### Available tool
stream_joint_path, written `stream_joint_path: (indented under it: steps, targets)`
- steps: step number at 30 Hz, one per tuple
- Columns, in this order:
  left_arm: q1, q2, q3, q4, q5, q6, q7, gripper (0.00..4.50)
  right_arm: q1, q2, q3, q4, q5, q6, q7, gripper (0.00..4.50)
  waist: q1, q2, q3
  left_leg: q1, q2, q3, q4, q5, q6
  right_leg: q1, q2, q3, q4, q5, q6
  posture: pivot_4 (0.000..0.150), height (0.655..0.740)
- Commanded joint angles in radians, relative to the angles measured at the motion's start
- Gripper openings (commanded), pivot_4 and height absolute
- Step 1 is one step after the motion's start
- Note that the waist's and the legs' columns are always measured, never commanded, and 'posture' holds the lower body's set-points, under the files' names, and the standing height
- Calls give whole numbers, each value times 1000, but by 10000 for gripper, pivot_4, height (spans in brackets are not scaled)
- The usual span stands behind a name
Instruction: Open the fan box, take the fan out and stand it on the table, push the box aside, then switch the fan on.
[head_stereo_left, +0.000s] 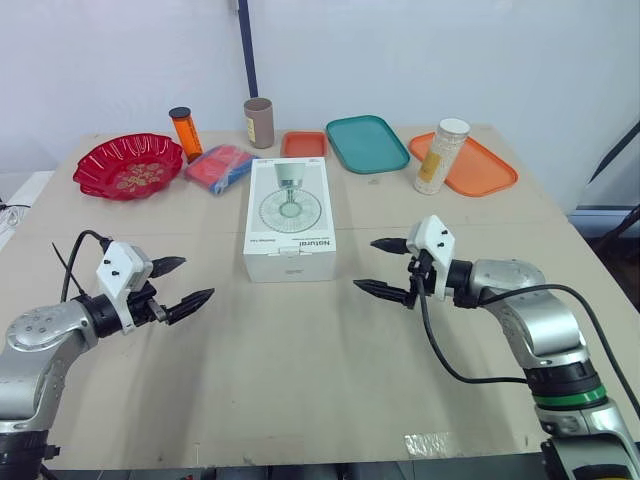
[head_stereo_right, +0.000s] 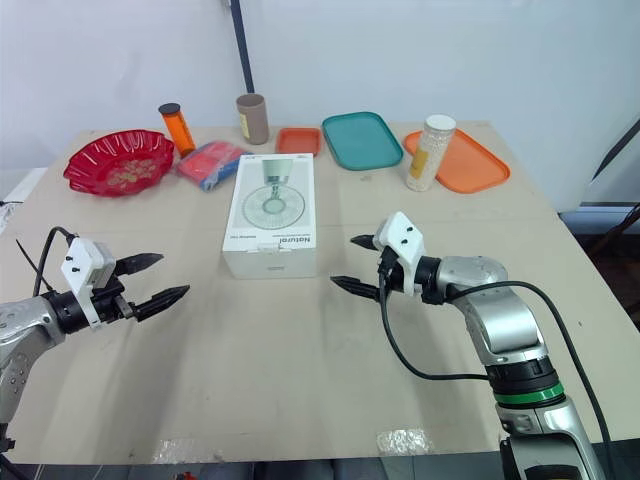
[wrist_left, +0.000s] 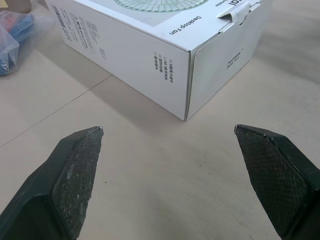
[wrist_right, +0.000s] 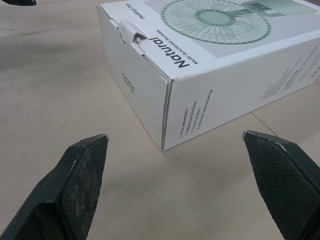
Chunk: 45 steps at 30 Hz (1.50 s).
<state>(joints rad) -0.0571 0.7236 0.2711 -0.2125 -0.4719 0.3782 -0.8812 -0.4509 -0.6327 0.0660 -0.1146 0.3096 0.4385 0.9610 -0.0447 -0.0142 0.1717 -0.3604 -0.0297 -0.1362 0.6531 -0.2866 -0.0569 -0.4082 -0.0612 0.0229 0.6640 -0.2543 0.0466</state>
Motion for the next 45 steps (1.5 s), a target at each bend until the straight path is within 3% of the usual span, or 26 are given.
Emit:
stream_joint_path:
  steps: [1,5,8,9,10,12,16,25,45]
  targets:
    - [-70,-14,77,-8,-118,-12,-36,38489,-47,-4,-21,-12,13,-18,6,45000,0,0,0,0,0,0,0,0,0,0,0,0,0,0,0,1500,7400]
    - [-190,-6,28,36,-109,-29,-54,24172,-90,1,-14,-9,9,-26,8,45000,0,0,0,0,0,0,0,0,0,0,0,0,0,0,0,1500,7400]
    - [-306,-32,-34,106,-73,-51,-58,15994,-149,49,3,3,30,-19,4,45000,0,0,0,0,0,0,0,0,0,0,0,0,0,0,0,1500,7400]
    - [-343,-46,-50,131,-63,-57,-54,8534,-168,67,11,11,31,-17,0,45000,0,0,0,0,0,0,0,0,0,0,0,0,0,0,0,1500,7400]
    - [-392,-70,-75,168,-45,-76,-44,4942,-190,87,34,27,11,-28,-8,45000,0,0,0,0,0,0,0,0,0,0,0,0,0,0,0,1500,7400]
    - [-464,-111,-108,227,-23,-100,-32,864,-219,116,66,53,-23,-46,-21,45000,-2,0,0,0,0,0,0,0,0,0,1,0,0,0,0,1500,7400]
    - [-593,-198,-166,381,31,-152,-13,864,-271,180,95,50,-26,-39,-44,45000,-1,-1,0,0,0,0,2,1,-1,0,1,-1,0,1,-1,1500,7400]
    - [-601,-226,-286,523,178,-258,-47,864,-311,227,178,60,-100,-54,-68,45000,-2,-1,0,-2,0,0,2,3,-6,-3,1,0,0,2,-1,1500,7400]
    - [-518,-238,-270,455,188,-275,11,864,-407,279,257,217,-242,-6,-98,45000,-2,-1,0,-2,-1,-1,2,3,-6,-3,0,0,1,2,-1,1500,7400]
